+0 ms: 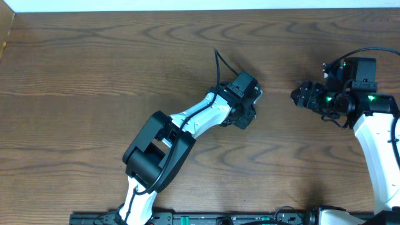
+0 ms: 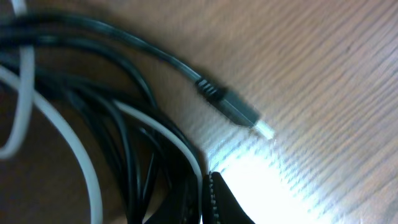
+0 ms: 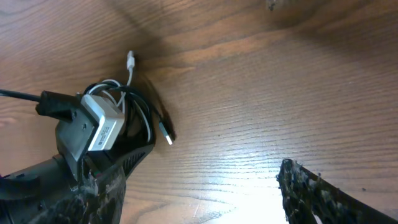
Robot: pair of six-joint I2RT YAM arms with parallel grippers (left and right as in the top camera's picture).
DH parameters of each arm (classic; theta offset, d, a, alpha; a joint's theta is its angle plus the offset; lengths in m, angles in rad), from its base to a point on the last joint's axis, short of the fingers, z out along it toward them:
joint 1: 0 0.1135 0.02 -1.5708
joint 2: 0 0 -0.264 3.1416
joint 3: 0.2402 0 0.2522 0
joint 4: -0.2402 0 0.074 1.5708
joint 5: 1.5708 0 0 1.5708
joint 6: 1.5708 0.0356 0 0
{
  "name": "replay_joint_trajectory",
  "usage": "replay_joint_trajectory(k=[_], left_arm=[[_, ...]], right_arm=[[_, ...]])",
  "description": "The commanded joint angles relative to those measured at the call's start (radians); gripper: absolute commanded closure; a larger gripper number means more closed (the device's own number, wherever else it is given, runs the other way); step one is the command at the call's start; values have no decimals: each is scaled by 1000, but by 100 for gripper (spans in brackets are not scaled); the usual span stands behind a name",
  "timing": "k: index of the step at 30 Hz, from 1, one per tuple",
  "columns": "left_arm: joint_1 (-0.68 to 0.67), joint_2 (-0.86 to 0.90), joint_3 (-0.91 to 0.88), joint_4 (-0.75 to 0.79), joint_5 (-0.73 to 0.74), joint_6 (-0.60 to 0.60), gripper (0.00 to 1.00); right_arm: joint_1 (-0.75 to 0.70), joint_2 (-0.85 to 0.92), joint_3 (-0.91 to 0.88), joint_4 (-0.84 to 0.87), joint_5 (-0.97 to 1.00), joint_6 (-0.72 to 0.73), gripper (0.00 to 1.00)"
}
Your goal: Untangle cables
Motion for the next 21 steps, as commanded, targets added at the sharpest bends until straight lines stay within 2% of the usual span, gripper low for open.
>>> replay_joint_trajectory(k=[1,4,7,14,21], left_arm=[[-1,14,3,-43,-13,-7,92],[7,-34,15,-65,0,-54,92],[30,-165,31,-61,111,-107,93],[64,-426,31,-92,183,-239,94],[64,-451,25,-254,179,-262,92]], right_arm=[[-3,-6,10,-6,5,-20,25],[-2,-6,10,-5,4,-20,27],[-2,-6,10,-2,4,-20,28],[-2,-6,10,-3,0,-20,28],[-2,-6,10,-21,-3,-19,28]])
